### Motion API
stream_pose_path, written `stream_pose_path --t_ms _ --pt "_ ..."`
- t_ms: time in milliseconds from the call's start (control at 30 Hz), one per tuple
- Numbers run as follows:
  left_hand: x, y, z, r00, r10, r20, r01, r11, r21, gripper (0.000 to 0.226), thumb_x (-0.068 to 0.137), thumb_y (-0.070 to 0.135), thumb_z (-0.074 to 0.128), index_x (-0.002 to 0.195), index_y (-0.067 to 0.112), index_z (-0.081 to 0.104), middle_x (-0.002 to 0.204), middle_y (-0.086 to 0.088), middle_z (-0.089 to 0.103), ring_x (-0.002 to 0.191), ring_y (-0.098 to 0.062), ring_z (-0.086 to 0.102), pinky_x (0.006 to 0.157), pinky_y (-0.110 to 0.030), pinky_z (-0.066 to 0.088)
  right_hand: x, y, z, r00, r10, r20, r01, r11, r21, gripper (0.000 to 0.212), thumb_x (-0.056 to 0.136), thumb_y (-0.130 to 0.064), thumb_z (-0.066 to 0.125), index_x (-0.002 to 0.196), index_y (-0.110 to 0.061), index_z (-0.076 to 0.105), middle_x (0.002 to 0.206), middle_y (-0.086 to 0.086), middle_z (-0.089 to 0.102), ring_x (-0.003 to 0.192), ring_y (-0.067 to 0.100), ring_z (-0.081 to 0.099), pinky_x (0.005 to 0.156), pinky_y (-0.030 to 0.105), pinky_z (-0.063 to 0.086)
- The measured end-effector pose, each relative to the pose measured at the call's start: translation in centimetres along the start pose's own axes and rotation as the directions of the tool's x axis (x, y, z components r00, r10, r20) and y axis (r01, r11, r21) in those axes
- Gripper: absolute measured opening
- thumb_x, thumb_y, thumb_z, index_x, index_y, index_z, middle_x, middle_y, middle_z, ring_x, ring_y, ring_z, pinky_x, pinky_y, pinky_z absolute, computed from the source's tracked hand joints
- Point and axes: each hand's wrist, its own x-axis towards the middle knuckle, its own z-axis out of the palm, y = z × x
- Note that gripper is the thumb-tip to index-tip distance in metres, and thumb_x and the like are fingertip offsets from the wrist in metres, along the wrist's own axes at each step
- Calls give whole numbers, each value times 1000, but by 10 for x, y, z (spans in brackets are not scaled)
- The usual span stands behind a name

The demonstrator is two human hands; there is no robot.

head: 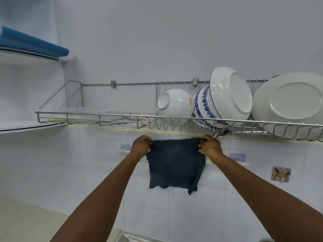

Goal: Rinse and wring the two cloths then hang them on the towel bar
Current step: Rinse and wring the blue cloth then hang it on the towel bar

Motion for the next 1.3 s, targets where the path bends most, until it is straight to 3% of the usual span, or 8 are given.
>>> stream_pose_path --t_ms 100,200,333,633,900,1000,1133,1300 --pt "4 -23 8 969 188 161 -222 949 226 31 97 -3 39 119 4 60 126 -14 60 115 -29 55 104 -35 44 5 12 15 993 -92 77 106 974 -201 20 88 -1 53 100 -6 68 111 16 68 104 33 62 97 38 50" --pt "12 -55 14 931 190 311 -340 761 553 26 102 16 37 119 14 58 122 -14 63 107 -28 60 95 -36 49 2 30 25 954 -163 250 252 888 -384 16 91 -10 53 99 -12 66 108 10 68 99 26 61 87 30 49" --pt "35 -67 4 974 138 179 -225 518 825 27 102 33 32 123 34 49 115 -11 60 103 -30 59 95 -39 46 5 38 28 928 -217 303 345 810 -475 12 91 -22 56 104 -21 58 102 4 66 91 24 61 82 33 52" --pt "60 -72 -18 998 49 -30 -18 756 654 9 92 41 52 98 36 54 102 4 66 93 -19 55 78 -33 30 14 38 37 941 -262 212 337 712 -615 11 88 -29 56 89 -21 49 84 5 59 73 23 54 64 30 42" --pt "64 -51 -19 996 -13 -87 66 763 643 89 85 22 68 146 10 4 118 -17 61 108 -34 60 104 -48 40 18 26 53 936 -179 303 346 633 -693 15 87 -13 51 91 -14 65 92 8 64 78 22 55 71 26 43" --pt "63 -57 -19 996 65 -54 -19 794 608 73 84 15 67 139 9 20 108 -19 60 99 -34 61 83 -37 50 16 23 52 935 -176 308 354 540 -763 17 85 -12 54 96 -15 67 98 8 65 82 23 59 71 26 45" --pt "64 -61 -19 988 124 94 -155 826 542 17 81 1 60 79 15 50 89 -8 58 88 -25 55 69 -27 44 17 19 56 922 -209 326 385 584 -715 16 82 -8 52 91 -21 51 89 6 57 76 22 51 67 28 43" --pt "66 -71 -29 971 15 240 -186 681 709 32 99 32 41 104 14 66 111 -5 66 106 -24 58 94 -40 46 17 34 56 827 -344 445 562 523 -641 15 88 -15 50 96 -16 62 100 4 58 89 22 55 72 29 47"
